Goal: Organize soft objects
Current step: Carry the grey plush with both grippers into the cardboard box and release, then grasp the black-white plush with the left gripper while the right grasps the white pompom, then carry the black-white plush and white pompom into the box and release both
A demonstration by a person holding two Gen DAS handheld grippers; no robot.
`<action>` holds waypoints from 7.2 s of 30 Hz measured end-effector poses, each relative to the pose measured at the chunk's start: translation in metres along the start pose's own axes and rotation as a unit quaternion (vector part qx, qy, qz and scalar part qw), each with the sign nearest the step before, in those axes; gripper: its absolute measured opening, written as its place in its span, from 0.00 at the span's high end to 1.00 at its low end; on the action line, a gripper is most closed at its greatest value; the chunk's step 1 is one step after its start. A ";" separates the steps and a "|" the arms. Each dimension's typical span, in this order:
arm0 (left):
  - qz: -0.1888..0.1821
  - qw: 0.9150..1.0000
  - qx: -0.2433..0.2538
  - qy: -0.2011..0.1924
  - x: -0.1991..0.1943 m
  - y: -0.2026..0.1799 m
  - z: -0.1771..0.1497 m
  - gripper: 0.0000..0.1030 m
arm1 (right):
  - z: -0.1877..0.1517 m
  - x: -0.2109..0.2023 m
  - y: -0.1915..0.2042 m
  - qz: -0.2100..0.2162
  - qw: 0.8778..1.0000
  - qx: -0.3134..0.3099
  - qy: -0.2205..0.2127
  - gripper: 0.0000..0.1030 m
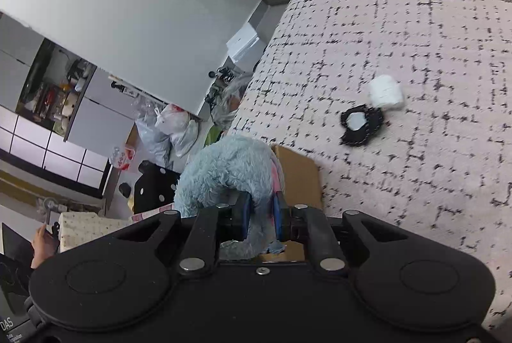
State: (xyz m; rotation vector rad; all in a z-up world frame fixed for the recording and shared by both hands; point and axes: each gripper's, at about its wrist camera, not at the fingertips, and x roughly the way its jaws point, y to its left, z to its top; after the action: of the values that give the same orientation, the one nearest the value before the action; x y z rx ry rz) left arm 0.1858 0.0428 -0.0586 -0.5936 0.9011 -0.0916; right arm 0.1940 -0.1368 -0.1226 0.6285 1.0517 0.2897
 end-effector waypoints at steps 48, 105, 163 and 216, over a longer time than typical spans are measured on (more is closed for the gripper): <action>0.089 0.994 0.060 0.005 0.003 -0.008 0.014 0.23 | 0.008 -0.057 -0.029 -0.096 0.991 -0.019 -0.089 0.08; 0.148 0.974 0.140 0.100 0.197 -0.097 -0.002 0.53 | 0.094 0.034 -0.172 -0.007 0.996 0.085 -0.020 0.29; 0.098 0.989 0.106 0.037 0.096 -0.078 0.002 0.86 | 0.073 -0.006 -0.082 -0.035 0.998 0.024 -0.038 0.65; 0.113 0.994 -0.005 0.005 -0.007 0.070 0.034 0.38 | -0.002 0.035 0.062 -0.049 0.997 -0.055 -0.020 0.23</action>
State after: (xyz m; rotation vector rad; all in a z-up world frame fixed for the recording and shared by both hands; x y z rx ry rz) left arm 0.1954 0.1181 -0.0743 -0.4981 0.9731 0.1142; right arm 0.2132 -0.0693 -0.1110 0.4817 1.0173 0.2469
